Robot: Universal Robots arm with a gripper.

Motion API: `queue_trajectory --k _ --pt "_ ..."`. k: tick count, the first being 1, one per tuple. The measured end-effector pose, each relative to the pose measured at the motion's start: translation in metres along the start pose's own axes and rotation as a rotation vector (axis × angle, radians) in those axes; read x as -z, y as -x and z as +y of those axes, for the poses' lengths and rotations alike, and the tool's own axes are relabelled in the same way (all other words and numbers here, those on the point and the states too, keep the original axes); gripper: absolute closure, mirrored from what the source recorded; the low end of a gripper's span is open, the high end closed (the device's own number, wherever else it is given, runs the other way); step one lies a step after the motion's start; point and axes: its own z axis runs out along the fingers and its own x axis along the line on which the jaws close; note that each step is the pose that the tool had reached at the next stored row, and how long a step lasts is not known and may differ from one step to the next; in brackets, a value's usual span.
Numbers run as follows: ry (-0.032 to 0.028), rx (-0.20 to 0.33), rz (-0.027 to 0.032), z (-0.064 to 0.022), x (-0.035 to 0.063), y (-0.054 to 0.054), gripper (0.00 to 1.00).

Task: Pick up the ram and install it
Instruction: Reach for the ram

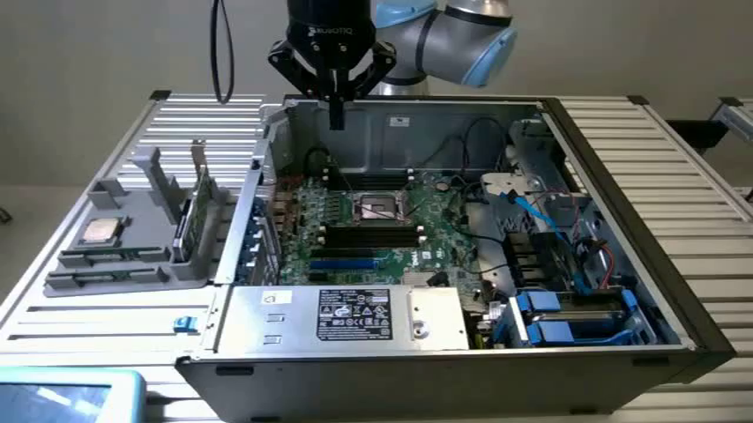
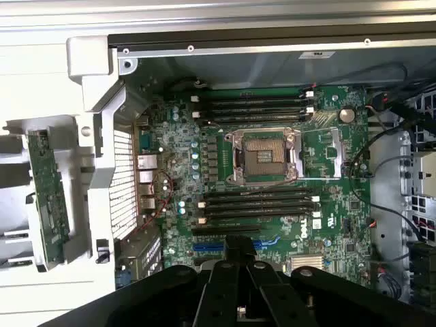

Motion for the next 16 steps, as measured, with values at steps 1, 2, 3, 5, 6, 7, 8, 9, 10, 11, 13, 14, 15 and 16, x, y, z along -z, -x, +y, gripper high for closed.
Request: queue_trajectory --k 1,2,3,5,6,7,8,9,10,11,13,14,15,16 --pt "0.0000 0.000 0.0000 0.0000 0.0000 0.0000 0.91" --pt "0.0000 0.000 0.0000 0.0000 0.0000 0.0000 0.91" --pt "0.0000 0.000 0.0000 0.0000 0.0000 0.0000 0.91" --pt "0.0000 0.000 0.0000 0.0000 0.0000 0.0000 0.91" --pt "0.0000 0.000 0.0000 0.0000 0.0000 0.0000 0.91" --pt "0.0000 0.000 0.0001 0.0000 0.0000 0.0000 0.89" --pt "0.0000 0.000 0.0000 0.0000 0.0000 0.0000 0.89" --pt "0.0000 0.000 0.0000 0.0000 0.0000 0.0000 0.85" --pt "0.0000 0.000 0.0000 0.0000 0.0000 0.0000 0.85" --pt "0.0000 0.000 -0.0002 0.0000 0.0000 0.0000 0.85" --pt "0.0000 0.000 -0.0002 0.0000 0.0000 -0.0001 0.85" --pt "0.0000 0.000 -0.0002 -0.0001 0.0000 -0.0010 0.85" --pt "-0.0002 0.000 -0.0001 -0.0002 0.0001 -0.0042 0.82" --pt "-0.0002 0.000 -0.0002 -0.0002 0.0000 -0.0088 0.82"
